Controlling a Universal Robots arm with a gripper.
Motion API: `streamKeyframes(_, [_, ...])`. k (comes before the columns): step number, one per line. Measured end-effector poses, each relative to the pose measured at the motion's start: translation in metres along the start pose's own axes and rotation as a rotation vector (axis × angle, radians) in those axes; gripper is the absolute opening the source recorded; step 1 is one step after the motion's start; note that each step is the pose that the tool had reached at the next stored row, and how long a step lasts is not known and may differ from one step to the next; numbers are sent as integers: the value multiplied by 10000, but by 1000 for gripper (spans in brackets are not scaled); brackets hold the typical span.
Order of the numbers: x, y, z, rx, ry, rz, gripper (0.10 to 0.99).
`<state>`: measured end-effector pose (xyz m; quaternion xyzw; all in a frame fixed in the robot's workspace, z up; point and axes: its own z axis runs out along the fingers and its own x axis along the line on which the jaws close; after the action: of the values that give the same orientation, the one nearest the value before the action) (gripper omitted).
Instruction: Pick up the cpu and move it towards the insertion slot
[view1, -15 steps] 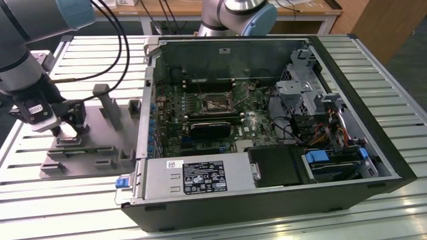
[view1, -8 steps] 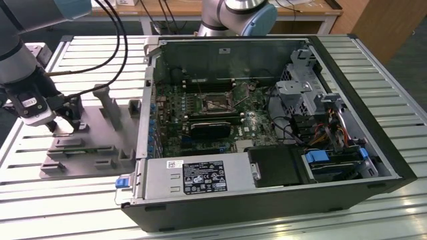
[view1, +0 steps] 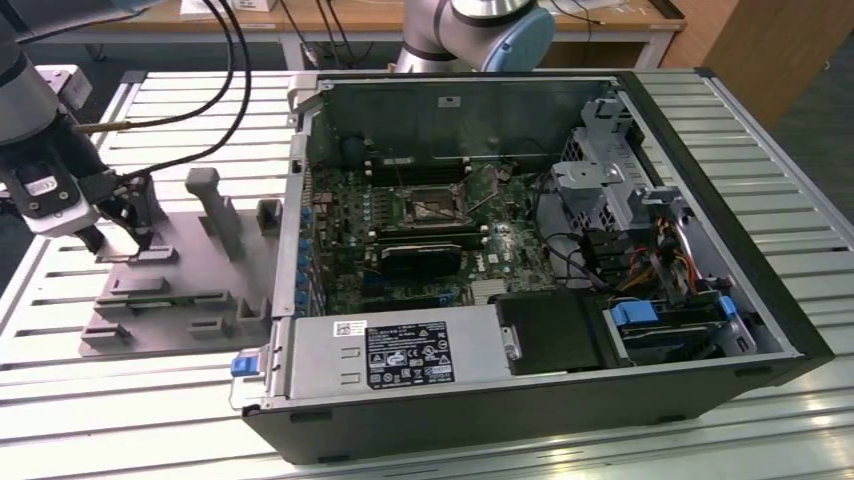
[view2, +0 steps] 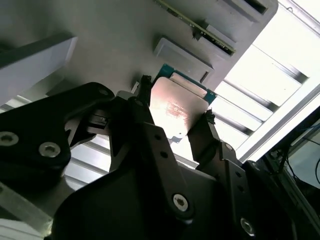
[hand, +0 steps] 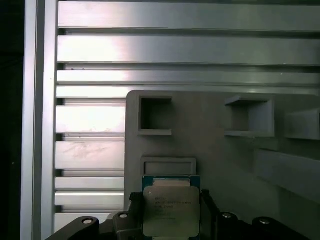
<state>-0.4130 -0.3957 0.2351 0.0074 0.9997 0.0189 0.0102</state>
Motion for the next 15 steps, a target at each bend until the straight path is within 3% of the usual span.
streamKeyframes(15, [-10, 19, -513, 0, -30, -1, 541])
